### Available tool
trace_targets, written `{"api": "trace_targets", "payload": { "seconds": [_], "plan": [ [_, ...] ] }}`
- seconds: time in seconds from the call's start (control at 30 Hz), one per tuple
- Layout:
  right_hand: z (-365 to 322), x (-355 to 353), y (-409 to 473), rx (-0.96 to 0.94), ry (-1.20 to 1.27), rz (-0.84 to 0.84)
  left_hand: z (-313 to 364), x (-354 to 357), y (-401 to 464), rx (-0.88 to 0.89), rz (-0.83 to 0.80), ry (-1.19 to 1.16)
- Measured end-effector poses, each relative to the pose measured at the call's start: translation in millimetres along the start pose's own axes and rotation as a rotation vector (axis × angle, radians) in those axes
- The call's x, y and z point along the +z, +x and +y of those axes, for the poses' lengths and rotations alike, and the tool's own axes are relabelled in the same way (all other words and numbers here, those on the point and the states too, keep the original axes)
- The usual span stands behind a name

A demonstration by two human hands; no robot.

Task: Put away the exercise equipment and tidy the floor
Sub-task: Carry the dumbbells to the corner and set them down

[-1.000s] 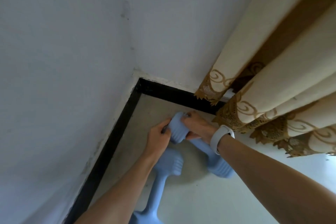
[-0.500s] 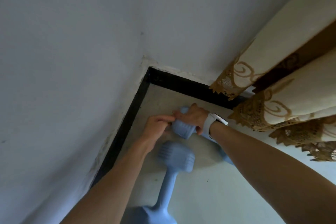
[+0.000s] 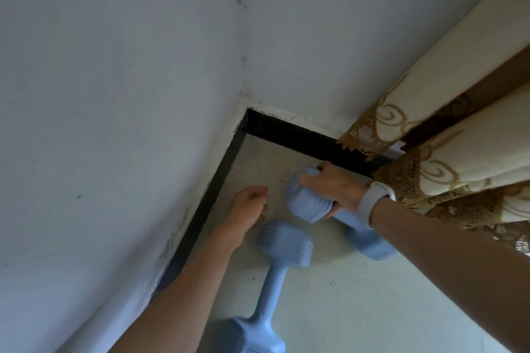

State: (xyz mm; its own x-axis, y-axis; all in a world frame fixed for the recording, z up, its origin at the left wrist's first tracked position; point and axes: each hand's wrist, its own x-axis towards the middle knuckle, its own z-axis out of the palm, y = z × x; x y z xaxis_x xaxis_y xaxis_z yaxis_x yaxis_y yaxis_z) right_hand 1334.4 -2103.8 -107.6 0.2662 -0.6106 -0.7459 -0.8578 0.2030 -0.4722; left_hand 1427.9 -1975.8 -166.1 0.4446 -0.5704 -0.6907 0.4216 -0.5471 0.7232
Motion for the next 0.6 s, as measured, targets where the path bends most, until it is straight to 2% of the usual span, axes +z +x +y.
{"api": "trace_targets", "payload": {
  "seconds": [0.13,0.2,0.27,0.4,0.5,0.6],
  "plan": [
    [-5,-36,-25,-0.154,0.157,0.008,32,22,-18,-0.012,-0.294,-0.119],
    [-5,-48,-30,-0.219,0.273,0.0,51,30,-27,-0.011,-0.354,-0.229],
    [-4,-53,-33,-0.264,0.382,-0.029,66,33,-31,0.075,-0.332,-0.246],
    [-3,-50,-34,-0.322,0.616,-0.165,86,23,-34,0.271,-0.272,-0.113],
    [-12,-40,-27,-0.338,0.777,-0.244,98,13,-34,0.326,-0.174,-0.068],
    [-30,-27,-18,-0.378,0.809,-0.286,108,-2,-28,0.356,-0.056,-0.083]
  ]
}}
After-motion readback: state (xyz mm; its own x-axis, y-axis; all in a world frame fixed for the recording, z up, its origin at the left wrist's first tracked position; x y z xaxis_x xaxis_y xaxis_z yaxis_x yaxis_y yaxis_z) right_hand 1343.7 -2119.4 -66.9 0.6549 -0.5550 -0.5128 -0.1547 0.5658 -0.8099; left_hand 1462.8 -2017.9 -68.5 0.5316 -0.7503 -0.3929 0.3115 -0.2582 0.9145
